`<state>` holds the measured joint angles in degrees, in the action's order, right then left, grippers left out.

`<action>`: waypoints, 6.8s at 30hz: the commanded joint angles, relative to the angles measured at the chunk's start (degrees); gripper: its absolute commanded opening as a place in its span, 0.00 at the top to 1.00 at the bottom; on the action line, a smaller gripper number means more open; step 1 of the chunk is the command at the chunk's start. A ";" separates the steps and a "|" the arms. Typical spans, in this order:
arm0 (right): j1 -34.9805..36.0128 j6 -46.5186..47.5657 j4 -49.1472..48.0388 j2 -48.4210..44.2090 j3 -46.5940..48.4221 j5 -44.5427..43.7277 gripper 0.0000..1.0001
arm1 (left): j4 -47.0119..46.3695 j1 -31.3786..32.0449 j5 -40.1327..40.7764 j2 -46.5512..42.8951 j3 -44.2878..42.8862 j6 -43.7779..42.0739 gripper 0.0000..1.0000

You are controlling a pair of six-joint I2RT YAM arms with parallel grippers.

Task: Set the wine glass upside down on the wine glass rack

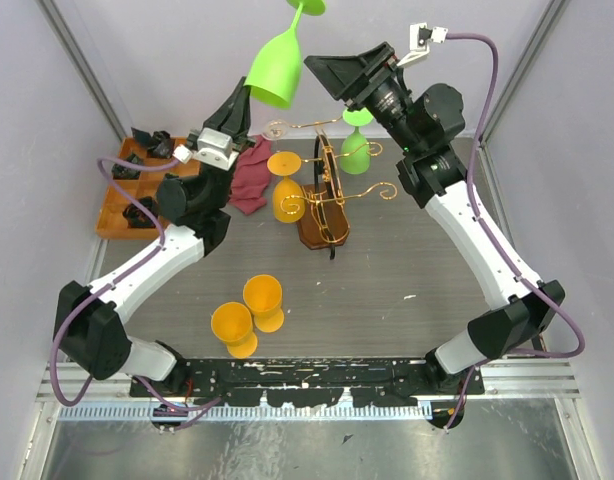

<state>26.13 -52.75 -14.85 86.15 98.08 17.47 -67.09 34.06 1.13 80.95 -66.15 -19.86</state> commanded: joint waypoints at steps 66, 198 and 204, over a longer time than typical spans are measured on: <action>-3.14 -3.08 -25.00 14.44 8.51 7.09 0.99 | -8.74 4.56 1.81 2.70 5.86 6.95 0.68; -27.36 41.67 -50.16 8.36 -47.12 29.14 0.99 | 42.38 -2.69 13.46 -8.86 6.45 14.50 0.33; -25.70 45.62 -45.77 6.77 -48.39 28.76 0.99 | 42.71 -2.69 13.21 -9.29 6.73 14.65 0.33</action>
<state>-0.75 -11.42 -61.98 96.60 50.15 47.13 -22.87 31.64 14.48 72.18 -58.54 -5.32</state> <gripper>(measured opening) 0.201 0.668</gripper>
